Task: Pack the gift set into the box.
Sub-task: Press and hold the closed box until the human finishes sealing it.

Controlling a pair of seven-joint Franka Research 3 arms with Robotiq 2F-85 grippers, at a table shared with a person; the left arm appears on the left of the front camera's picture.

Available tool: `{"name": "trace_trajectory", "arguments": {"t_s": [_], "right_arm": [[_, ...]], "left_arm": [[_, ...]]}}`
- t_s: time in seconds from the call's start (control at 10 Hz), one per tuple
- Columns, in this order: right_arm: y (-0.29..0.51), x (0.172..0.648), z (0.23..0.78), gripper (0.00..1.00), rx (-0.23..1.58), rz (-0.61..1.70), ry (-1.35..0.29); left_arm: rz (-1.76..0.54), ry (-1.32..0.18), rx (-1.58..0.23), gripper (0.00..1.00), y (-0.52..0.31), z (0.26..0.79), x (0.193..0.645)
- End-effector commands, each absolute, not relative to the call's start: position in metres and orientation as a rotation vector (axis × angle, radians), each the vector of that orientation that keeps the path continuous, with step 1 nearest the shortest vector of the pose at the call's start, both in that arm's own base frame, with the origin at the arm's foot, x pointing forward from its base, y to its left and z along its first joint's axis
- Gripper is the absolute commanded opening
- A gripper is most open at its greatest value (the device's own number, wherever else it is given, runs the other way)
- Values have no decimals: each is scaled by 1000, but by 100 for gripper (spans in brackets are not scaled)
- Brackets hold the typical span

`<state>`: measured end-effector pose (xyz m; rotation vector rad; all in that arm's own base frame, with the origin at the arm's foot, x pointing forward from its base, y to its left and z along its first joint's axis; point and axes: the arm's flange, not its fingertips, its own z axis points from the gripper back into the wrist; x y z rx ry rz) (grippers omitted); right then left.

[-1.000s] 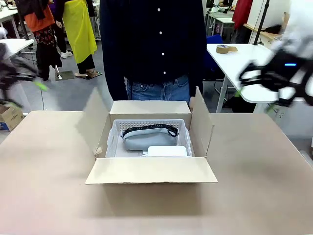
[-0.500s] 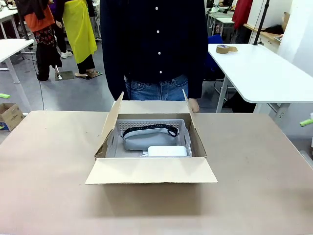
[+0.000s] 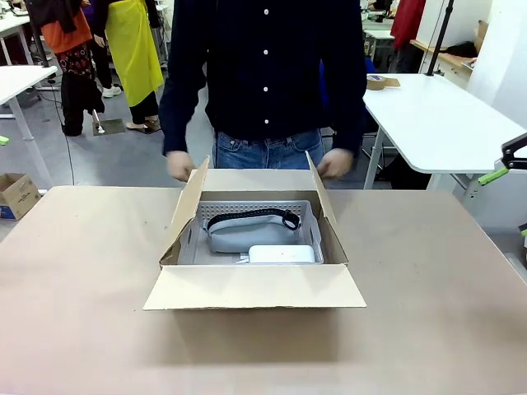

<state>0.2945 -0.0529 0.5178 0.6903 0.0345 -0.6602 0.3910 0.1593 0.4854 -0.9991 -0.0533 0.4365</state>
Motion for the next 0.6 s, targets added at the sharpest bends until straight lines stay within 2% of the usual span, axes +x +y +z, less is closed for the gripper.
{"name": "trace_trajectory", "arguments": {"t_s": [0.0, 0.5], "right_arm": [[-59, 294, 514, 100, 714, -657, 42], [-59, 294, 514, 100, 714, -657, 42]], "left_arm": [[448, -47, -989, 100, 159, 480, 389], [448, -47, -989, 100, 159, 480, 389]]}}
